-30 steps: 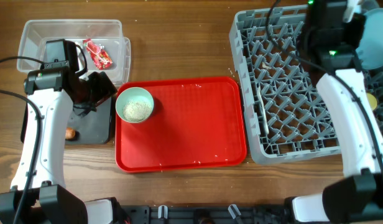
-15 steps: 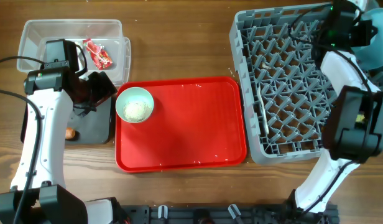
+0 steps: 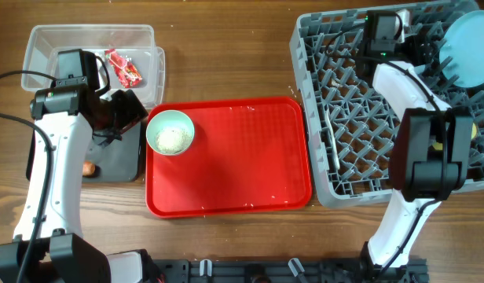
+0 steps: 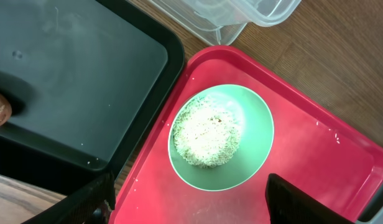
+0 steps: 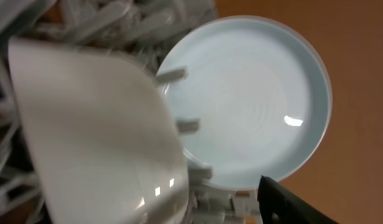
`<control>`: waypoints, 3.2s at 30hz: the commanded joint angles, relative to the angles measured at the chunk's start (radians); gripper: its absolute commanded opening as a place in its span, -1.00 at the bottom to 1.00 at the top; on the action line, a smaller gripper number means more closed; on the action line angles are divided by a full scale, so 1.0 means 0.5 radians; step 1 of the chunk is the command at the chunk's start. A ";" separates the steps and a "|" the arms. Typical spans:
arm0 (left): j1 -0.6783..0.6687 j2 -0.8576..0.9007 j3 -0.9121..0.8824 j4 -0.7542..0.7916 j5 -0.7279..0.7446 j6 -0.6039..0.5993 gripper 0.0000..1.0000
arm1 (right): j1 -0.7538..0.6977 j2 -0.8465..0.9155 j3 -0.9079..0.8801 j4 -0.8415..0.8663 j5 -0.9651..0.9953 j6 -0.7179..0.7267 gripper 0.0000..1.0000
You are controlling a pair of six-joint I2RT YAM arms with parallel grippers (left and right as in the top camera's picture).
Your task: Sort waste into correct bins and load items into the dishwasher rack
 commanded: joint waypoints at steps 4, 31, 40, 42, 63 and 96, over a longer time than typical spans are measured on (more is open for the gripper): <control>0.009 -0.023 0.017 0.001 -0.018 0.003 0.54 | 0.056 -0.317 -0.001 -0.407 -0.552 0.323 0.49; -0.813 0.623 0.017 0.440 -0.109 0.002 0.53 | 0.380 -1.058 -0.001 -1.809 -3.091 0.423 0.55; -0.819 0.855 0.017 0.600 -0.131 0.003 -0.08 | 0.380 -1.058 -0.001 -1.817 -3.092 0.424 0.51; -0.819 0.856 0.016 0.594 -0.141 0.004 -0.42 | 0.380 -1.058 -0.001 -1.817 -3.092 0.424 0.47; -0.746 0.313 0.075 0.087 -0.227 0.011 -0.92 | 0.380 -1.058 -0.001 -1.824 -3.092 0.439 0.44; 0.972 0.713 -0.172 0.141 2.139 1.166 -0.92 | 0.380 -1.058 -0.001 -1.991 -3.007 0.419 0.43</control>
